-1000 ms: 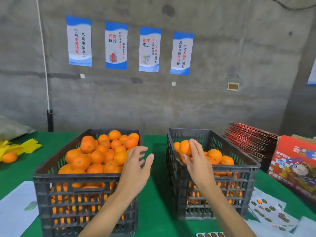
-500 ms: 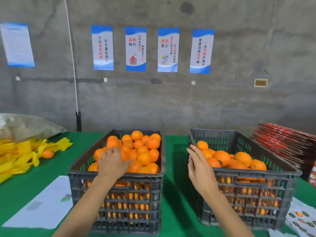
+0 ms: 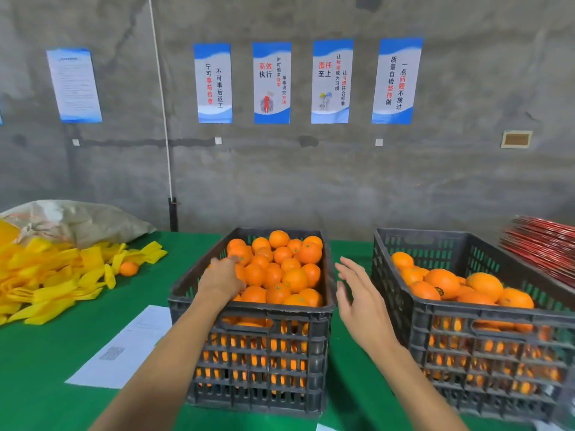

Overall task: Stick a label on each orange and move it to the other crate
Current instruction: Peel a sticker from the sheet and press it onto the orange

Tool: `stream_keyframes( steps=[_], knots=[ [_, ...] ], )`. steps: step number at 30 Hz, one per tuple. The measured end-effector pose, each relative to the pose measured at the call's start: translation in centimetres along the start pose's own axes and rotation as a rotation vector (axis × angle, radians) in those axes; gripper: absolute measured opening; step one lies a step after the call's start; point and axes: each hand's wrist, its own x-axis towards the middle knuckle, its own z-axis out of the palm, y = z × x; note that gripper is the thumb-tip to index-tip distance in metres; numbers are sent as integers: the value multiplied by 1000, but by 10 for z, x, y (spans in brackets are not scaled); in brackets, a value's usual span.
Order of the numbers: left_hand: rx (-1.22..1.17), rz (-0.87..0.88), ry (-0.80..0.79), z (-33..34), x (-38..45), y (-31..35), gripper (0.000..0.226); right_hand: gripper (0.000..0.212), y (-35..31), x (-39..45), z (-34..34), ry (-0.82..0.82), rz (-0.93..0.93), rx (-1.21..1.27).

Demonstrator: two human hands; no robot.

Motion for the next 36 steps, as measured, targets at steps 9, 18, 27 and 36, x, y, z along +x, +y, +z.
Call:
stream_keyframes(
  steps=[9, 18, 27, 36],
  knots=[
    [-743, 400, 503, 19, -107, 31, 64, 38, 7, -38, -17, -25, 42, 32],
    [-1020, 303, 77, 131, -223, 27, 58, 32, 21, -138, 2, -206, 258, 130],
    [-1474, -347, -353, 195, -263, 7, 40, 38, 35, -198, 43, -752, 251, 71],
    [-1567, -463, -266, 200, -264, 1, 48, 39, 46, -203, 49, -756, 196, 111]
  ],
)
